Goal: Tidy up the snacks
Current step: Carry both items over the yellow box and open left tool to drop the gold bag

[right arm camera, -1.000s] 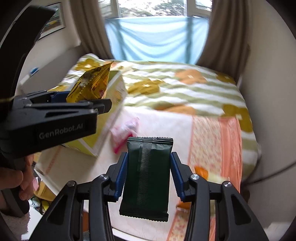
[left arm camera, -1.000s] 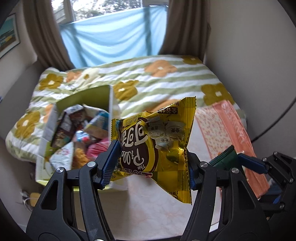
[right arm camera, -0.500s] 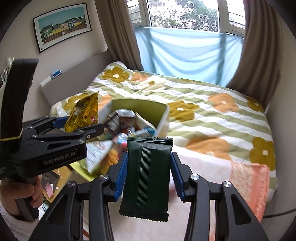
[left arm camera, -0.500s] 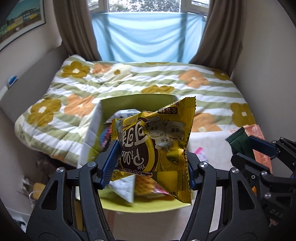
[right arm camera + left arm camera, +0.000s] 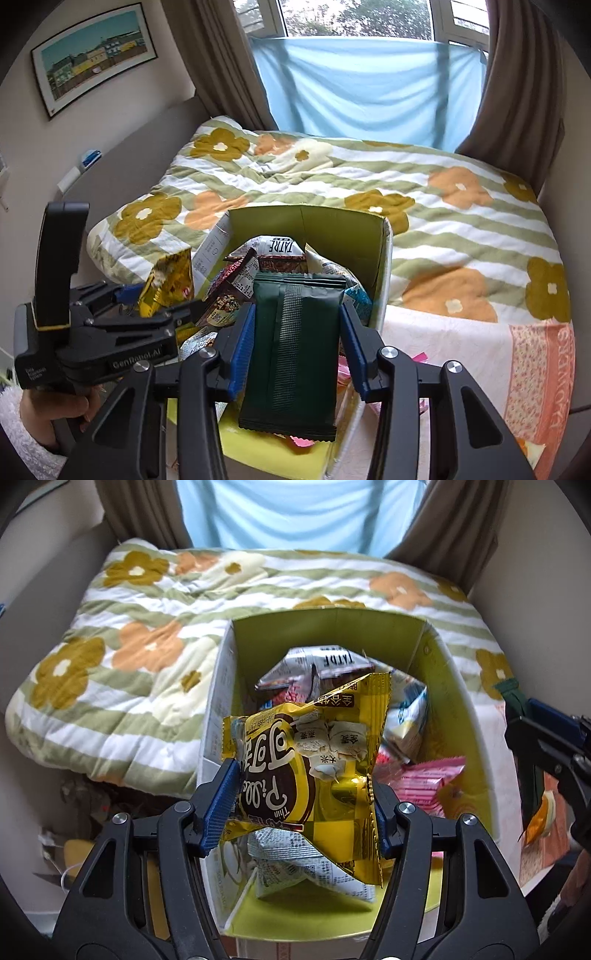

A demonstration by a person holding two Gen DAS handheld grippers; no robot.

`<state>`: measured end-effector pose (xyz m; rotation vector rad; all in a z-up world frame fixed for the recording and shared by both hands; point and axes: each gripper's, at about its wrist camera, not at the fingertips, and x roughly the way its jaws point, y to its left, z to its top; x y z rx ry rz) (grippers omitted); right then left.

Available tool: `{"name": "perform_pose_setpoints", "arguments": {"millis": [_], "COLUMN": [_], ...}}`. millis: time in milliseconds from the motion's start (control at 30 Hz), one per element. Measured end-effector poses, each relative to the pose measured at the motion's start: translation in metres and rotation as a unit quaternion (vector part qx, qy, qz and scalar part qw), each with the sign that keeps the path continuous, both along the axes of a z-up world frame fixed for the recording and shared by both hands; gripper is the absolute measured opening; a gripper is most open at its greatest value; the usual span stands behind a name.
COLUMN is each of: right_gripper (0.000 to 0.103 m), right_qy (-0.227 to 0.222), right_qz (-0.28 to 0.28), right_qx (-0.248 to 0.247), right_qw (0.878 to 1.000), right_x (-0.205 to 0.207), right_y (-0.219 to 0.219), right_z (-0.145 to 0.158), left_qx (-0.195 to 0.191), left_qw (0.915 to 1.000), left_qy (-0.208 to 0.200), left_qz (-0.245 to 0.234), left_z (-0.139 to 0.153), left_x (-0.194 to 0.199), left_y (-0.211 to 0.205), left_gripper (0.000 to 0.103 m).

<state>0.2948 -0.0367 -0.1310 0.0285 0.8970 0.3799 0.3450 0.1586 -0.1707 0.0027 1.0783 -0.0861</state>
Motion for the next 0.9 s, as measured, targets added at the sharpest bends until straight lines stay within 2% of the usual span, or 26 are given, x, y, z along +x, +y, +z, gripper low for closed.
{"name": "perform_pose_setpoints", "arguments": {"millis": [67,133,200,233,300,500,900], "right_gripper": [0.041,0.041,0.041,0.041,0.041,0.041,0.043], "right_qy": [0.009,0.016,0.018,0.018,0.018,0.019,0.053], "right_qz": [-0.009,-0.015,-0.018,-0.019,-0.019,-0.004,0.006], "right_qx": [-0.002,-0.004,-0.007,-0.007,-0.006,-0.005,0.012], "right_qw": [1.0,1.0,1.0,1.0,1.0,1.0,0.999], "right_x": [0.003,0.006,0.009,0.012,0.016,0.018,0.018], "right_y": [0.001,0.001,0.0,0.001,-0.002,-0.004,0.0], "right_z": [-0.005,-0.008,-0.008,-0.009,-0.008,-0.008,-0.025], "left_qx": [0.001,-0.015,-0.024,-0.017,-0.012,-0.033,-0.02], "left_qw": [0.9999,0.9996,0.9991,0.9992,0.9994,0.9994,0.9991], "left_qy": [0.006,0.008,0.007,0.002,-0.015,-0.011,-0.019], "left_qz": [-0.011,-0.021,-0.035,-0.036,-0.028,0.008,0.031], "left_z": [-0.004,-0.004,-0.001,0.001,0.008,0.013,0.017], "left_x": [0.003,0.005,0.005,0.005,-0.001,-0.02,-0.036], "left_y": [-0.002,-0.005,-0.009,-0.011,-0.01,0.012,0.02], "left_gripper": [0.059,0.061,0.085,0.102,0.103,0.103,0.103]}}
